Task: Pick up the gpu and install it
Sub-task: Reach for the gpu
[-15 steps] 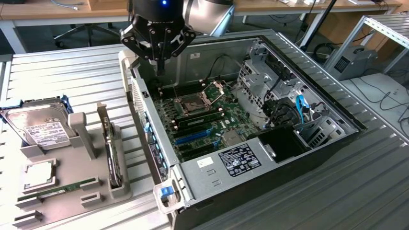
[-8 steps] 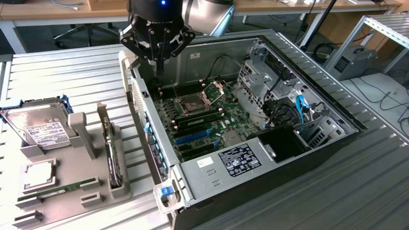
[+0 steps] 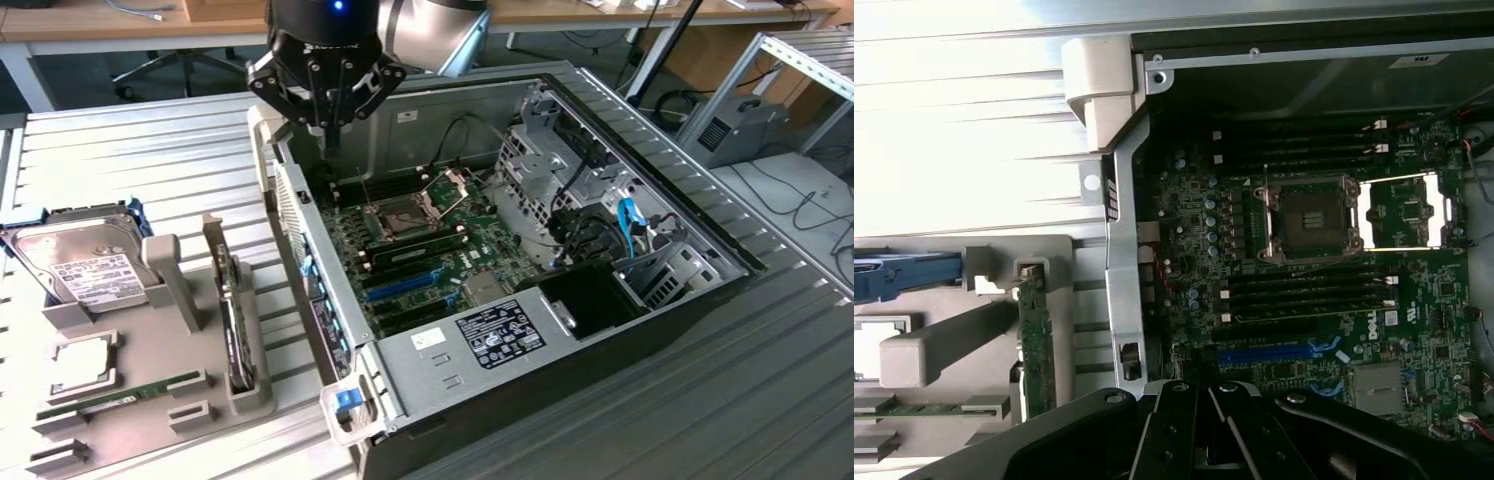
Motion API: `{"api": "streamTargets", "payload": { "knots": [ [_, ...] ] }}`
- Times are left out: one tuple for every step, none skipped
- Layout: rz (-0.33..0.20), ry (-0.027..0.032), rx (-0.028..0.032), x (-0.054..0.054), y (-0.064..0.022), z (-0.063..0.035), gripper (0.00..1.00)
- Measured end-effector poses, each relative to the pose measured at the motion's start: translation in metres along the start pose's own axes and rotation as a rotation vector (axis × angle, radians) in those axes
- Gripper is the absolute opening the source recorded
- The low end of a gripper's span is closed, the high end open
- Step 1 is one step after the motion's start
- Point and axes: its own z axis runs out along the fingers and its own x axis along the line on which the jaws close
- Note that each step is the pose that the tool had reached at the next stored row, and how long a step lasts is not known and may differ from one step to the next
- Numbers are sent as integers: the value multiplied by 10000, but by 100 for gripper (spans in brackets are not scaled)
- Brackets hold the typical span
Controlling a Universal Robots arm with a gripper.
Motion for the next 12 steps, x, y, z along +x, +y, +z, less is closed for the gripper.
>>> {"api": "streamTargets", "payload": {
  "knots": [
    [0, 0, 0, 2, 0, 0, 11],
    [0, 0, 0, 4, 0, 0, 11],
    [0, 0, 0, 6, 0, 0, 11],
    [0, 0, 0, 9, -1, 0, 11],
    [0, 0, 0, 11, -1, 0, 11],
    [0, 0, 0, 15, -1, -1, 11],
    [0, 0, 0, 19, -1, 0, 11],
    [0, 0, 0, 20, -1, -1, 11],
    [0, 0, 0, 22, -2, -1, 11],
    [0, 0, 0, 25, -2, -1, 11],
    [0, 0, 0, 27, -2, -1, 11],
    [0, 0, 0, 28, -2, -1, 11]
  ]
}}
